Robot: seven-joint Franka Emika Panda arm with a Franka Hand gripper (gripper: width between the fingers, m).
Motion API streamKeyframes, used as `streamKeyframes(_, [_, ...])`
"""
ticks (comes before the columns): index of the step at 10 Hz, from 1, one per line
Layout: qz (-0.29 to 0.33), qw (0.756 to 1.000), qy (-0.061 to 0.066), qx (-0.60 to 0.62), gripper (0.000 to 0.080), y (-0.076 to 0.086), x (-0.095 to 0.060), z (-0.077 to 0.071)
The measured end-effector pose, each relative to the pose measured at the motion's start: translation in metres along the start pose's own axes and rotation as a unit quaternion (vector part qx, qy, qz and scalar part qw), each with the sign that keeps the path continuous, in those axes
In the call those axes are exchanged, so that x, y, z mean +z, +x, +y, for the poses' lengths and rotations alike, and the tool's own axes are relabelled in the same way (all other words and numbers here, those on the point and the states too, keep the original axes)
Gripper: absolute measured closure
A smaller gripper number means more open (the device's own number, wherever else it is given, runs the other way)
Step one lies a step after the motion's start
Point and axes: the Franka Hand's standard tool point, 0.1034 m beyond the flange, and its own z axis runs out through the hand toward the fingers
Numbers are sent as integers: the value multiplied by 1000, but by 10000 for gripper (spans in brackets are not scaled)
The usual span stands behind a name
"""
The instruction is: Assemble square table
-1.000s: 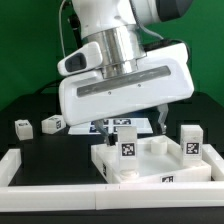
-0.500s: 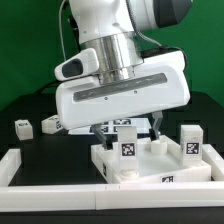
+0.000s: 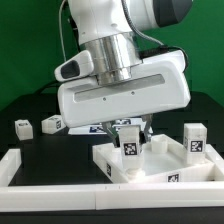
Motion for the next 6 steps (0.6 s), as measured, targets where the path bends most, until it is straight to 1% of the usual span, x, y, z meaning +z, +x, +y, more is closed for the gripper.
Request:
streamKeyframes(1, [5, 999, 4, 54, 511, 2, 2, 0])
streamKeyframes(2, [5, 995, 4, 104, 511, 2, 2, 0])
streamKeyframes(3, [5, 985, 6, 175, 511, 2, 2, 0])
streamKeyframes(4, [3, 970, 9, 242, 511, 2, 2, 0])
streamKeyframes(5, [3, 956, 7, 294, 511, 2, 3, -2])
streamKeyframes(6, [1, 926, 11, 378, 511, 1, 3, -3])
